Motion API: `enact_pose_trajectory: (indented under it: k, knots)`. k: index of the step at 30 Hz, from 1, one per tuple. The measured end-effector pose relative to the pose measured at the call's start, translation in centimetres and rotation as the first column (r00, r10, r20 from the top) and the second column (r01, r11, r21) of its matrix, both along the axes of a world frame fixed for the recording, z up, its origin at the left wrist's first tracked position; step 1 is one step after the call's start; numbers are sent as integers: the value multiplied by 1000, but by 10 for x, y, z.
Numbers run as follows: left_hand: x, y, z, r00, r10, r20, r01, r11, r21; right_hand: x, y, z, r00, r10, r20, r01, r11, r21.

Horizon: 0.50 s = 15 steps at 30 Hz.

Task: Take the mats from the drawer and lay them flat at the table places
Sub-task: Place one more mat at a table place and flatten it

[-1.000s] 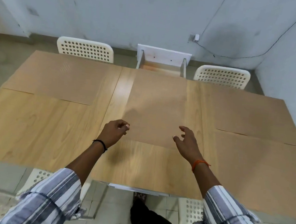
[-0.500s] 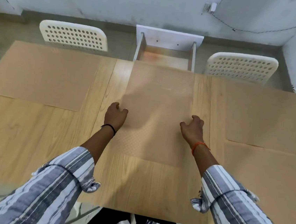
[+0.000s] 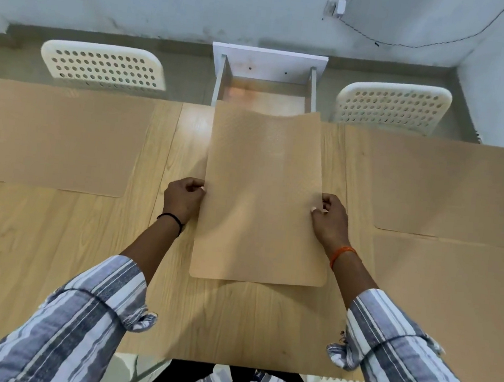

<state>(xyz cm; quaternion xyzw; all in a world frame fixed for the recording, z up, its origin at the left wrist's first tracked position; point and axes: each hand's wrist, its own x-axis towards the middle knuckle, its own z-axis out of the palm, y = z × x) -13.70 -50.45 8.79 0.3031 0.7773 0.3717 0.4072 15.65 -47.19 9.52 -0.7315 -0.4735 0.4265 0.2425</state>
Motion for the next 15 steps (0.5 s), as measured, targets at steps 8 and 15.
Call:
enact_pose_trajectory:
  k: [8, 15]
  knots:
    - [1, -40, 28, 998, 63, 30, -67, 991, 116, -2, -21, 22, 998, 32, -58, -21, 984, 179]
    - [-23, -104, 55, 983, 180, 39, -184, 967, 178, -34, -47, 47, 982, 167, -89, -135, 947, 291]
